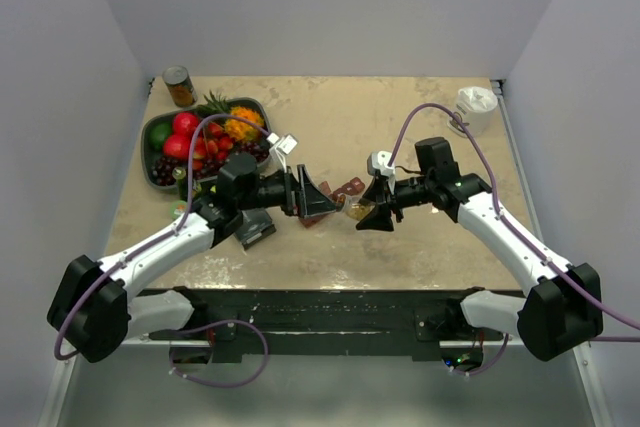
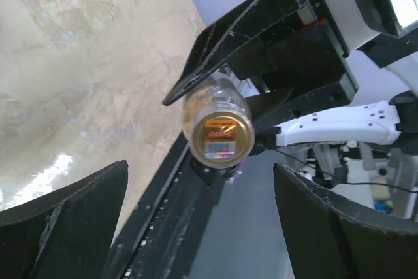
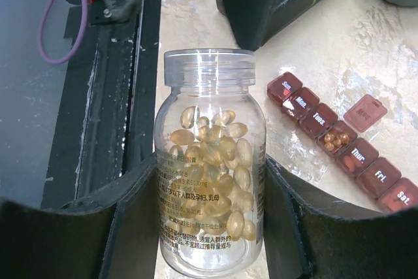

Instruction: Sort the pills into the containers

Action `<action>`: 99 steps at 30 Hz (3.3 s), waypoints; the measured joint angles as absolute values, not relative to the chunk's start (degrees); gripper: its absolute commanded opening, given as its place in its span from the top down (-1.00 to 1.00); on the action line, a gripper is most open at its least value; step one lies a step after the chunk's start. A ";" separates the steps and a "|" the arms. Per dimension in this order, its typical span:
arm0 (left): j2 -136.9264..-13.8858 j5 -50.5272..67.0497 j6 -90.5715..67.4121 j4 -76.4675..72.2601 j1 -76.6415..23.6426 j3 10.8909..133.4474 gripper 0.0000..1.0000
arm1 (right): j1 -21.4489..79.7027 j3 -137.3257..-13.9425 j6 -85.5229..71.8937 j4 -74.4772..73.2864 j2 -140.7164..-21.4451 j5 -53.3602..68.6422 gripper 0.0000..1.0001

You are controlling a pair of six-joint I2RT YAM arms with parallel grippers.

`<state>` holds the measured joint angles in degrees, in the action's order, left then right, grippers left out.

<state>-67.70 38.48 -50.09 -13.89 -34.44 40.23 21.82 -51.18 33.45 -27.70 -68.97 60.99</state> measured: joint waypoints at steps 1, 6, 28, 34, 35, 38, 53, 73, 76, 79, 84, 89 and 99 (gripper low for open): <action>-67.81 38.06 -51.55 -13.89 -35.07 40.47 -0.85 | 21.82 -51.18 33.41 -27.68 -68.97 60.99 0.94; -68.62 35.97 -56.14 -14.22 -36.64 41.78 -0.55 | 21.82 -51.13 33.32 -27.35 -68.97 60.97 0.94; -74.74 32.18 -58.41 -11.14 -39.51 47.57 0.46 | 21.69 -51.07 32.47 -27.42 -68.99 59.42 0.95; -75.59 34.30 -52.16 -7.09 -39.44 50.50 0.77 | 21.69 -51.07 32.75 -27.33 -68.99 59.48 0.95; -75.92 35.29 -49.71 -6.63 -39.35 51.05 0.80 | 21.69 -51.05 32.95 -27.33 -68.99 59.46 0.95; -77.43 40.18 -40.71 -6.15 -38.87 52.16 0.93 | 21.69 -50.92 33.32 -27.44 -68.99 59.37 0.95; -78.78 50.85 22.50 3.99 -39.35 54.85 -0.11 | 21.69 -49.34 32.84 -28.14 -68.99 60.01 0.96; -67.26 50.83 -24.91 -31.77 -33.08 38.44 -0.99 | 21.74 -49.36 31.90 -26.06 -68.97 61.49 0.95; -68.73 50.83 -27.99 -30.85 -34.79 38.44 -0.99 | 21.74 -49.36 31.90 -26.06 -68.97 61.49 0.95; -69.78 50.54 -28.51 -30.17 -36.84 38.74 -0.96 | 21.74 -49.36 31.90 -26.06 -68.99 61.49 0.95; -72.36 47.92 -28.38 -28.75 -37.78 40.45 -0.81 | 21.63 -49.36 31.86 -26.09 -68.99 61.25 0.95; -74.22 46.24 -27.97 -27.24 -38.79 41.04 -0.70 | 21.74 -49.36 31.86 -26.04 -68.99 61.28 0.95; -75.99 45.19 -27.88 -26.41 -39.16 42.24 -0.14 | 21.74 -49.36 31.86 -26.02 -68.99 61.28 0.95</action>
<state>-75.99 45.19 -27.88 -26.41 -39.16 42.24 21.74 -49.36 31.86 -26.02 -68.99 61.28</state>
